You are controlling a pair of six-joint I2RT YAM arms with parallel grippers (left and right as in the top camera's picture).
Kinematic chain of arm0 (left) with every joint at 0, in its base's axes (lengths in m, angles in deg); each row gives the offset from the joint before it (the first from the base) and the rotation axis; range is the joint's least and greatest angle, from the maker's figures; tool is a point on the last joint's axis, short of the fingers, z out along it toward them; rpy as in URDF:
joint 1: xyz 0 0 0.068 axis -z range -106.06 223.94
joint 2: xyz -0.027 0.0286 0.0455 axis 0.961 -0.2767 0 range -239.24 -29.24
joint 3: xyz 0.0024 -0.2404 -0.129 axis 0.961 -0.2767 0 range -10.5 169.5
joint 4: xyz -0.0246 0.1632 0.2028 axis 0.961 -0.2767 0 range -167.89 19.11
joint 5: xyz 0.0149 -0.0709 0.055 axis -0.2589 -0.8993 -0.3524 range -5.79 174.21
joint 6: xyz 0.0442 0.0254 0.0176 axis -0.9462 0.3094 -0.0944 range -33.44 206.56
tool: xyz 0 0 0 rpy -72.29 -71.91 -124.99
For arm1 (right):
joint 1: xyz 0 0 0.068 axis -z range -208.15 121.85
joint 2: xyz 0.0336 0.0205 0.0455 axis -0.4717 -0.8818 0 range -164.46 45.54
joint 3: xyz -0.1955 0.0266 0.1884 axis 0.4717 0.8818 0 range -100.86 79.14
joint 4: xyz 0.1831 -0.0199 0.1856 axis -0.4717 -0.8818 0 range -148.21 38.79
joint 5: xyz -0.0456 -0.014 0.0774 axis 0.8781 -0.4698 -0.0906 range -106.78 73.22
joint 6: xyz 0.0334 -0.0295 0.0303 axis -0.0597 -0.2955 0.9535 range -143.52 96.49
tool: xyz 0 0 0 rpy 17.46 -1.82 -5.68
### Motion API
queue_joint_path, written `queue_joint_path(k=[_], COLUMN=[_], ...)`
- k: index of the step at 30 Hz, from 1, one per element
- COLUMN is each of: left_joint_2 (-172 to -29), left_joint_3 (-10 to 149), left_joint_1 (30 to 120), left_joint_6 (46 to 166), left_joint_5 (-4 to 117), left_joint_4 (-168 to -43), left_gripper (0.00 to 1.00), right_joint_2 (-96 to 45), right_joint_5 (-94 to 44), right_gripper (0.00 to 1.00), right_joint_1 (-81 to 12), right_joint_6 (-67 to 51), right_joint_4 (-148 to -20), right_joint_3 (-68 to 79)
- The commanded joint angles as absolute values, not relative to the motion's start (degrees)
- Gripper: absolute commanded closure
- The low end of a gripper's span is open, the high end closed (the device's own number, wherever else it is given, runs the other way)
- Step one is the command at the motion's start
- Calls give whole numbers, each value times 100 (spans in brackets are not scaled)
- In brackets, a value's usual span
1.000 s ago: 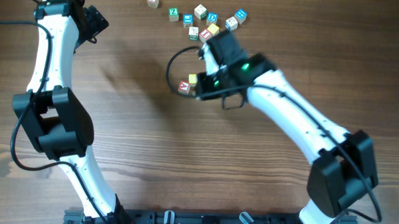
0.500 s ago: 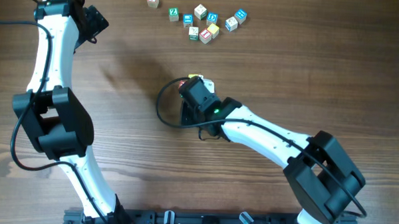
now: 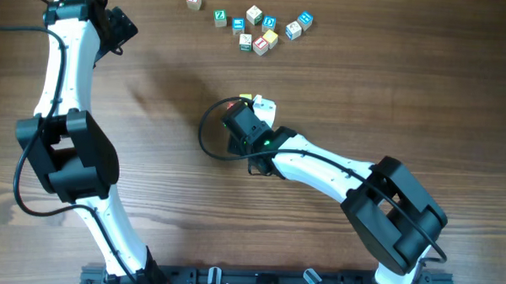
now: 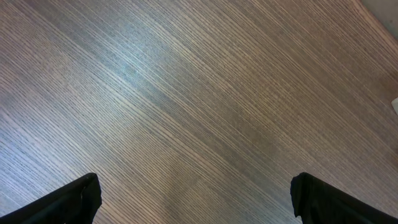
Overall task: Form a circle
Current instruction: 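Carry the red I block down toward the A block, then lower the red I block below the A block to extend the arc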
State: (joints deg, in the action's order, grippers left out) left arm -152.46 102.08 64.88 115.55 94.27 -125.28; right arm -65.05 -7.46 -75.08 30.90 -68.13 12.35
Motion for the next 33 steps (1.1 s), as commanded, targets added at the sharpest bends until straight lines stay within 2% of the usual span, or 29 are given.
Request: queue_joint_path(k=[1,5,7,9,13,24,33], left_joint_2=[-15226,-15226,-15226,-15226,-15226,-15226,-15226], left_joint_3=[10265,10265,10265,10265,10265,10265,10265], left_joint_1=[6477,6477,6477,6477,6477,6477,6477], left_joint_6=[11527,11527,11527,11527,11527,11527,11527], left_joint_5=[9499,9499,9499,9499,9499,9499,9499], left_joint_4=[-12520,-12520,-12520,-12520,-12520,-12520,-12520], left_gripper=[0,0,0,0,0,0,0], right_joint_2=[-6656,-6656,-6656,-6656,-6656,-6667,-6667], right_joint_5=[-541,-748,-809,-910,-910,-637,-230], right_gripper=[65,48,47,50,65,72,72], right_joint_1=[-7502,-7502,-7502,-7502,-7502,-7500,-7500], right_joint_6=[3201,3197,3201,3199,3203,3208,3197], right_joint_4=[-6772,-6809,-6822,-6840,-6861,-6757,-6523], right_joint_3=[1233,1233,1233,1233,1233,1233,1233])
